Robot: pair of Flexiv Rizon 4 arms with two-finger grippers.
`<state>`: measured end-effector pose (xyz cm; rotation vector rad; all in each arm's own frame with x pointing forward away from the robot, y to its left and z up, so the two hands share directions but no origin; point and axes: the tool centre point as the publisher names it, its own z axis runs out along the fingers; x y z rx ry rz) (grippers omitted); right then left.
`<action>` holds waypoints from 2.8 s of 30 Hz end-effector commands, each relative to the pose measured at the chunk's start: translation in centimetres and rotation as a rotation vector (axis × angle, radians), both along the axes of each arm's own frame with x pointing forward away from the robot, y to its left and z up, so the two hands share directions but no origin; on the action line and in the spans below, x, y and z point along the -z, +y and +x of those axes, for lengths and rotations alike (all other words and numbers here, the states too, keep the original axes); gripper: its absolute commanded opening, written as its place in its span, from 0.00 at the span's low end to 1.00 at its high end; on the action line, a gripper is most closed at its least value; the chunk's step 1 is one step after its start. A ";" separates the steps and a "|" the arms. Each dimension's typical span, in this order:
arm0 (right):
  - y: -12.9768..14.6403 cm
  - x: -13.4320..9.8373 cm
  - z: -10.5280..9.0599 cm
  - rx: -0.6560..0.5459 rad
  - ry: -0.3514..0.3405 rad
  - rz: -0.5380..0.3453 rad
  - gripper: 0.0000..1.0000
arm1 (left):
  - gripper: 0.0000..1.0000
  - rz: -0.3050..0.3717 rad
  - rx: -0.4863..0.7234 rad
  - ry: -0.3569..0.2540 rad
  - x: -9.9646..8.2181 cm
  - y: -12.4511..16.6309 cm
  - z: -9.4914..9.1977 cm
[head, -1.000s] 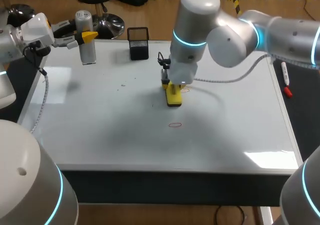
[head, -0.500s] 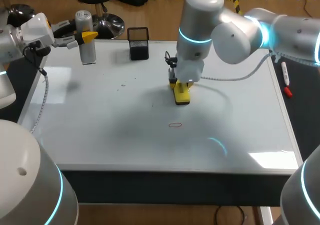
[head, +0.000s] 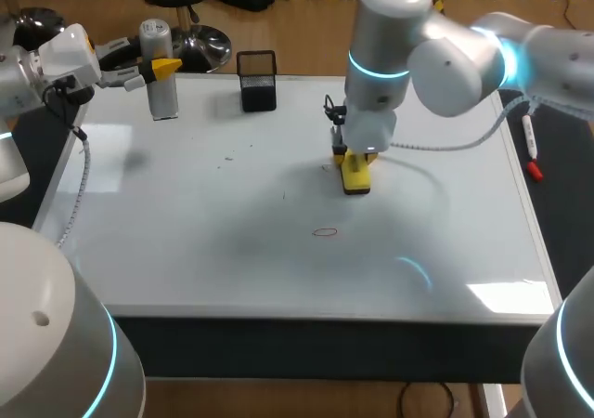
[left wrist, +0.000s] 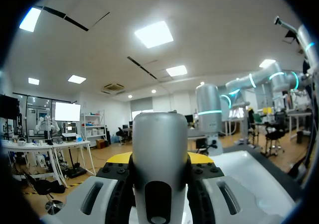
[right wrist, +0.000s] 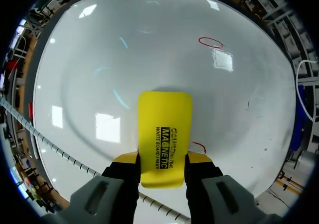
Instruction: Pick up the inspection probe, press it on each red-marked spot on the whiteboard one by one, put down the probe, pick up the eraser, and wipe off all the red marks.
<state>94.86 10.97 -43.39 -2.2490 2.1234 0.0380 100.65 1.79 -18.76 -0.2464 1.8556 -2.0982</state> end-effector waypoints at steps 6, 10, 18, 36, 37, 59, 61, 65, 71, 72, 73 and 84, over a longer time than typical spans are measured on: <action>-1.3 -0.5 -0.2 0.012 -0.030 -0.001 0.00 | 0.00 0.001 -0.005 -0.001 -0.2 -0.1 -0.1; -1.0 -3.9 0.0 -0.011 -0.064 -0.001 0.00 | 0.00 0.001 -0.005 -0.001 -0.2 -0.1 -0.1; 1.0 -7.0 1.2 -0.037 -0.094 0.023 0.00 | 0.00 0.001 -0.005 -0.001 -0.2 -0.1 -0.1; 7.3 -2.7 3.3 -0.047 -0.004 0.041 0.00 | 0.00 0.001 -0.005 -0.001 -0.2 -0.1 -0.1; 7.6 -2.6 3.3 -0.049 -0.005 0.037 0.00 | 0.00 0.001 -0.005 -0.001 -0.2 -0.1 -0.1; 6.5 0.6 2.2 0.008 0.031 0.018 0.00 | 0.00 0.001 -0.005 -0.001 -0.2 -0.1 -0.1; 6.0 1.1 2.2 0.018 0.038 0.012 0.00 | 0.00 0.001 -0.005 -0.001 -0.2 -0.1 -0.1; 5.0 2.0 2.1 0.036 0.053 -0.001 0.00 | 0.00 0.001 -0.005 -0.001 -0.2 -0.1 -0.1; 3.1 2.9 1.9 0.064 0.072 -0.026 0.00 | 0.00 0.001 -0.005 -0.001 -0.2 -0.1 -0.1; 2.7 3.1 1.8 0.070 0.073 -0.030 0.00 | 0.00 0.001 -0.005 -0.001 -0.2 -0.1 -0.1; 2.3 3.1 1.8 0.074 0.074 -0.034 0.00 | 0.00 0.001 -0.005 -0.001 -0.2 -0.1 -0.1; -0.9 3.6 1.2 0.120 0.083 -0.074 0.00 | 0.00 0.001 -0.005 -0.001 -0.2 -0.1 -0.1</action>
